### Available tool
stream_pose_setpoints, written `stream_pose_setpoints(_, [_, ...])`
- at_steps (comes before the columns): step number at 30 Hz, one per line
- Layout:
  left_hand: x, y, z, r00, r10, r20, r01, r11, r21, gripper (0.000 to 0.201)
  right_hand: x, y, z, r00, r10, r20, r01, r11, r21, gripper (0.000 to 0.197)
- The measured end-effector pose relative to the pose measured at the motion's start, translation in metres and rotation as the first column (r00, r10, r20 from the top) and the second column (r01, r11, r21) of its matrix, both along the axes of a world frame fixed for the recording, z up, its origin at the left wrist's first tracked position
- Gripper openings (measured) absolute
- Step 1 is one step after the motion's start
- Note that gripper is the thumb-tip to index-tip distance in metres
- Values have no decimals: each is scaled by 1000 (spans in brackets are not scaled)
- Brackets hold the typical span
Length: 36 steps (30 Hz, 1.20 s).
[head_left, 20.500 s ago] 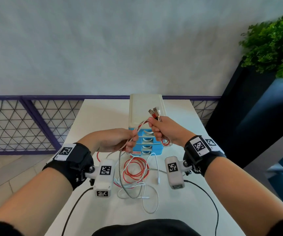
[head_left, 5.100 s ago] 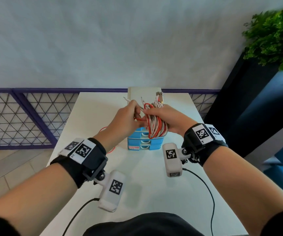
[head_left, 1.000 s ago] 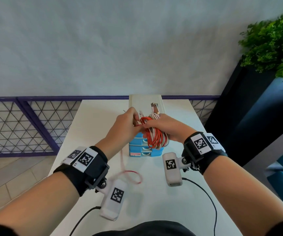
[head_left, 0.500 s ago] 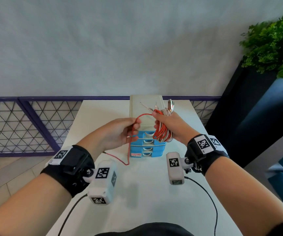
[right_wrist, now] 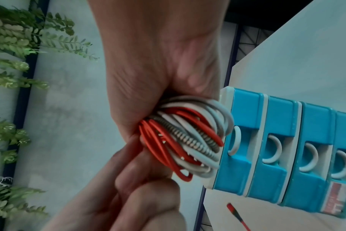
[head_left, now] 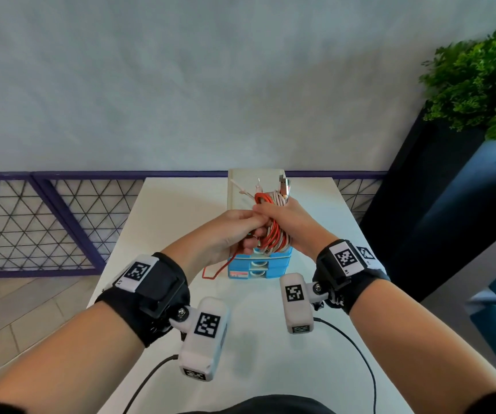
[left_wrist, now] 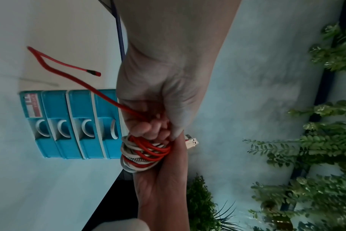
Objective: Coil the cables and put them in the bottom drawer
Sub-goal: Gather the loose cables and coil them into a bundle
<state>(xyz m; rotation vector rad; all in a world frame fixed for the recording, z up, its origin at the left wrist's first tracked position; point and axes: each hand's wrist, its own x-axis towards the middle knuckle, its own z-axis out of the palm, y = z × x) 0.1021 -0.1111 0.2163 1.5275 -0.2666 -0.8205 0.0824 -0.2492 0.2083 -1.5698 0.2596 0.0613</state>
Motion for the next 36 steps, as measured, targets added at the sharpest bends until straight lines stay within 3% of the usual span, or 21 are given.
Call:
stream_pose_setpoints(5, [3, 22, -4, 928, -288, -238, 293, 956, -14, 28, 7, -12, -3, 989, -145, 34, 144, 989, 34, 6])
stream_pose_setpoints(8, [5, 44, -12, 805, -560, -196, 581, 811, 69, 23, 9, -25, -2, 982, -187, 11, 186, 981, 53, 4])
stream_pose_setpoints(10, [7, 49, -14, 745, -655, -127, 663, 705, 252, 22, 8, -28, 1, 984, -180, -8, 180, 983, 38, 6])
stream_pose_setpoints(13, [13, 39, -8, 706, -698, 116, 481, 594, 645, 24, 7, -25, 0, 989, -140, -37, 142, 988, 53, 7])
stream_pose_setpoints(15, [16, 28, -9, 686, -650, 327, 240, 627, 741, 20, 8, -23, 0, 993, -102, -54, 105, 993, 62, 8])
stream_pose_setpoints(18, [19, 19, -10, 699, -383, 604, -77, 800, 596, 8, 6, -21, 2, 996, -40, -78, 39, 999, -19, 12])
stream_pose_setpoints(20, [22, 17, -10, 701, -219, 679, -180, 866, 466, 18, 3, -18, 3, 996, -1, -89, -6, 997, -73, 11])
stream_pose_setpoints(23, [24, 12, -10, 708, -85, 701, -223, 915, 336, 28, -2, -11, 4, 991, 67, -112, -77, 993, -90, 14])
stream_pose_setpoints(27, [24, 7, -16, 664, 34, 747, -319, 917, 241, 23, -3, -2, 1, 981, 149, -128, -152, 988, -14, 29])
stream_pose_setpoints(30, [20, 9, -19, 648, 101, 755, -374, 905, 200, 26, -6, -2, 1, 978, 162, -133, -173, 982, -72, 19])
stream_pose_setpoints(32, [21, 12, -20, 649, 76, 757, -400, 881, 255, 28, -6, -4, 0, 980, 137, -141, -154, 981, -116, 9])
stream_pose_setpoints(34, [25, 19, -19, 742, -6, 670, -342, 857, 386, 26, -5, -9, 0, 988, 66, -141, -84, 989, -124, 4])
stream_pose_setpoints(36, [30, 31, -20, 888, -25, 459, -191, 889, 417, 33, -3, -18, -2, 992, -42, -118, 29, 994, -106, 4])
